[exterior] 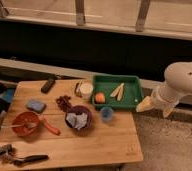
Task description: Place grapes in paper cup
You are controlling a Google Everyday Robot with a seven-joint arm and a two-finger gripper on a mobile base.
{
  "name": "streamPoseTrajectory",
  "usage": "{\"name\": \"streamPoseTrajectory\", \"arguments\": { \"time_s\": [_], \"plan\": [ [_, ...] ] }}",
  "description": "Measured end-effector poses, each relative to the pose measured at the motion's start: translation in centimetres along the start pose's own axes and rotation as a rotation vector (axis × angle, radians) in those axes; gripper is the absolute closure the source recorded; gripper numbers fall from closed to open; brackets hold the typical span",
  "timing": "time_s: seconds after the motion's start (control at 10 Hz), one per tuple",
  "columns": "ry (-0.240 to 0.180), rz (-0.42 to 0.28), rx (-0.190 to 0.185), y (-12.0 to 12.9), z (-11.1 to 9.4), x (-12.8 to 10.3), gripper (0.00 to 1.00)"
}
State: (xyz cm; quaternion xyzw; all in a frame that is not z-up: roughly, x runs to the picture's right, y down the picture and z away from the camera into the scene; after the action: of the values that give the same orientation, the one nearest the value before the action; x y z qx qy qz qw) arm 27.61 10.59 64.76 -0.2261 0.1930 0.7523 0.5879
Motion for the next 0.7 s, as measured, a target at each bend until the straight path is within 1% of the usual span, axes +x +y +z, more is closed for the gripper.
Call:
{"name": "streamPoseTrajectory", "arguments": {
  "time_s": [0.2,0.3,0.4,0.6,0.7],
  "plan": [
    [-0.002,-0.001,0.0,0.0,-0.1,-0.2,0.25],
    [-0.001,-0.017,0.007,0.2,-0.2,-0.5,0.25],
    [-0.004,-0.037,0.007,1.1,-0.2,-0.9,0.25],
    [-0.017,-0.09,-0.003,4.7,-0.2,-1.8,0.25],
    [-0.023,-0.119,-0.014,7.4,-0.2,-2.1,0.25]
  ]
}}
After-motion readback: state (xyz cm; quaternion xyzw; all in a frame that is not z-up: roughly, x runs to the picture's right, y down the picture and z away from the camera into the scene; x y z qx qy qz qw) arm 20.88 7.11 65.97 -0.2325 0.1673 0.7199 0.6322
